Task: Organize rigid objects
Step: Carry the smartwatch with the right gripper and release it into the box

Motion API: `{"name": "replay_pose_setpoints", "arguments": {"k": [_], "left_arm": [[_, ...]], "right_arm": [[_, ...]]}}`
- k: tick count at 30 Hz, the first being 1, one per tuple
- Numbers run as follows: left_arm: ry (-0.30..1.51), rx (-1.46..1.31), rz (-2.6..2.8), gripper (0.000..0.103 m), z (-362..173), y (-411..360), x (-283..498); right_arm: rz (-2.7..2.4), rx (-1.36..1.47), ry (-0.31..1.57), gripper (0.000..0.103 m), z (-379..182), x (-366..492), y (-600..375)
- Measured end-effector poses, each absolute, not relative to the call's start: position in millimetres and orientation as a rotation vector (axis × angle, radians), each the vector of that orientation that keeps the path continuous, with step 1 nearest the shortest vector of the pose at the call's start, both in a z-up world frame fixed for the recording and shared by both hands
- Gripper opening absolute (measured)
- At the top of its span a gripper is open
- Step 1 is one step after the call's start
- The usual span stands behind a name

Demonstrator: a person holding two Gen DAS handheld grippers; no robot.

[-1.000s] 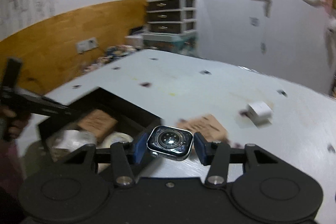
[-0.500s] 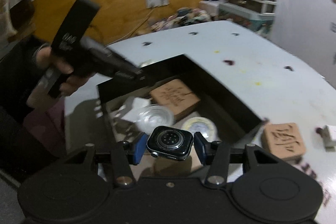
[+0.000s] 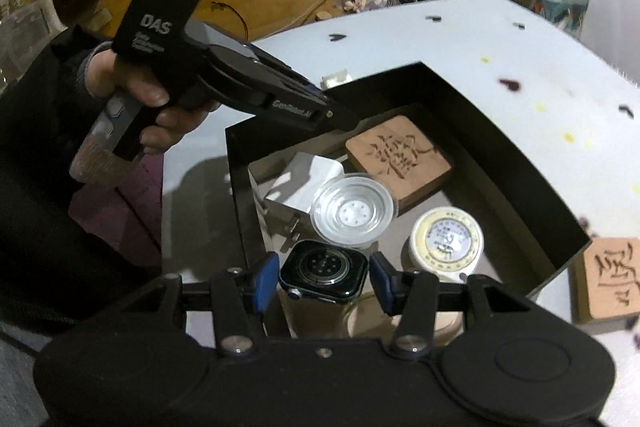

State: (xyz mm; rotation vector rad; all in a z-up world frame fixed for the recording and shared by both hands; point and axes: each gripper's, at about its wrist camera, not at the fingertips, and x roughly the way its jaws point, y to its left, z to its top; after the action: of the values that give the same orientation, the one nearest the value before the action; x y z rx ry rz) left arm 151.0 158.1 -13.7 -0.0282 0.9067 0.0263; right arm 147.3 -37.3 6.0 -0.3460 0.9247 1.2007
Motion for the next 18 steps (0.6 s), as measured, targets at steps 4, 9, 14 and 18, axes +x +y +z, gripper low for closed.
{"name": "replay_pose_setpoints", "arguments": {"k": [4, 9, 14, 18], "left_arm": [[0.911, -0.027, 0.026, 0.004, -13.3, 157.9, 152.1], [0.923, -0.017, 0.027, 0.004, -12.7, 156.5, 153.2], [0.926, -0.024, 0.028, 0.004, -12.4, 157.2, 153.8], [0.927, -0.034, 0.029, 0.004, -12.9, 158.0, 154.6]], "right_arm": [[1.195, -0.325, 0.959, 0.051, 5.2, 150.5, -37.8], [1.19, -0.323, 0.965, 0.053, 6.7, 151.1, -40.8], [1.184, -0.298, 0.971, 0.053, 7.9, 153.6, -44.5], [1.181, -0.284, 0.975, 0.054, 9.6, 155.7, -46.9]]}}
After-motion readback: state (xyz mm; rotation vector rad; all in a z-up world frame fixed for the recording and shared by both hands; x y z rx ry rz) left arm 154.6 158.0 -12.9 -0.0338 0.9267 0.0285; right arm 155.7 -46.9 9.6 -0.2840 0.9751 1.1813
